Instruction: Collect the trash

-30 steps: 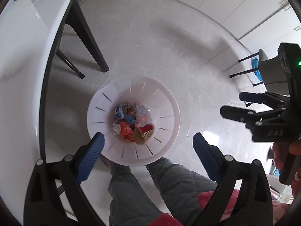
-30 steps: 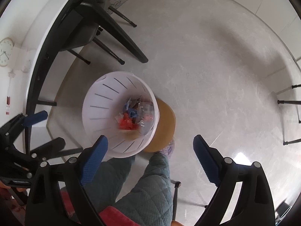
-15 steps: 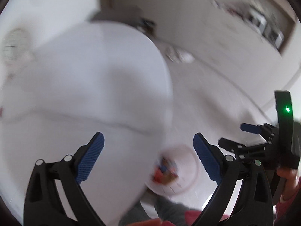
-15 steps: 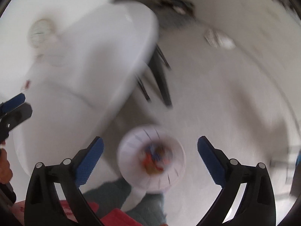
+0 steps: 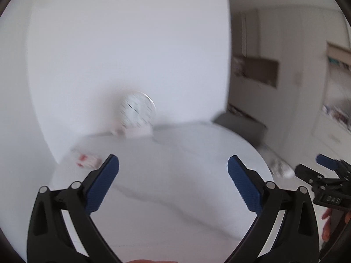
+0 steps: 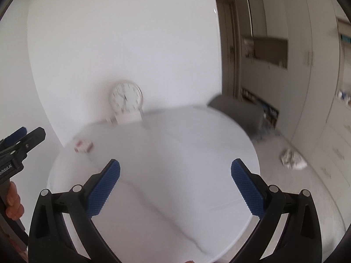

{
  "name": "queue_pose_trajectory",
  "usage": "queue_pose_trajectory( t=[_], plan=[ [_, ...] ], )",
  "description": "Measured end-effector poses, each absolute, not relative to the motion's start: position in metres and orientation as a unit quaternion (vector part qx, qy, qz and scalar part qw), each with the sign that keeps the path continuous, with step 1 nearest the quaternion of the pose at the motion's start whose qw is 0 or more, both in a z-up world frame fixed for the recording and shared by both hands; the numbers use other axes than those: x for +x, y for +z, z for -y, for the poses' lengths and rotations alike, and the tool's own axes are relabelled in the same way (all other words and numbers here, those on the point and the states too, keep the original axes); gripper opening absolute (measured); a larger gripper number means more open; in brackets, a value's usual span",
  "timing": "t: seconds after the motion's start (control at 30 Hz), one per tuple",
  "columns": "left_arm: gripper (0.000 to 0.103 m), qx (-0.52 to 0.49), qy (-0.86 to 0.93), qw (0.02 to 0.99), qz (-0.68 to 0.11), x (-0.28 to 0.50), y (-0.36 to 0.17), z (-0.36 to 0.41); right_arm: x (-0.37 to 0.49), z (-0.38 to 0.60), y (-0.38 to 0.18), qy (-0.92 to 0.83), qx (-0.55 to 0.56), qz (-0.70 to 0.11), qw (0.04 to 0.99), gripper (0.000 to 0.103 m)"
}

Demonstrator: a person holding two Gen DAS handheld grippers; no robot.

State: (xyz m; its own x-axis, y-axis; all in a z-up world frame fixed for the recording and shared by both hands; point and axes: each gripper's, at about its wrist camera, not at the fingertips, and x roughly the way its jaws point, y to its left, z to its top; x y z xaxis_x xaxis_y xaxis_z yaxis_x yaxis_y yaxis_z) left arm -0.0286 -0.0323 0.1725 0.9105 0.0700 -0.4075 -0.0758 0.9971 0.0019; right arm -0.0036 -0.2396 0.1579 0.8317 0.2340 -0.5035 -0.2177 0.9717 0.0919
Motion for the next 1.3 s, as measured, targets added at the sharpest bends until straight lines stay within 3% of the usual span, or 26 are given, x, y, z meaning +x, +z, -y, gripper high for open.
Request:
queue_pose_trajectory(
  t=[0.2,0.43,1.0,1.3],
  plan=[
    [0.095,-0.039,0.056,0.982,-0.178,-0.032,0.212,0.012,-0.015,0.212,0.203,0.127,0.021,-0.214,0.968,0.100],
    [0.095,-0.045,0.026,0.983,-0.176,-0.032,0.222,0.021,-0.029,0.218,0.223,0.097,0.011,-0.191,0.977,0.100],
    [0.095,-0.028,0.011,0.969,-0.244,-0.017,0.184,0.035,-0.011,0.214,0.180,0.098,0.007,-0.276,0.956,0.101],
    [0.095,-0.025,0.008,0.968,-0.249,-0.015,0.178,0.037,-0.009,0.215,0.177,0.096,0.010,-0.275,0.957,0.101]
  ],
)
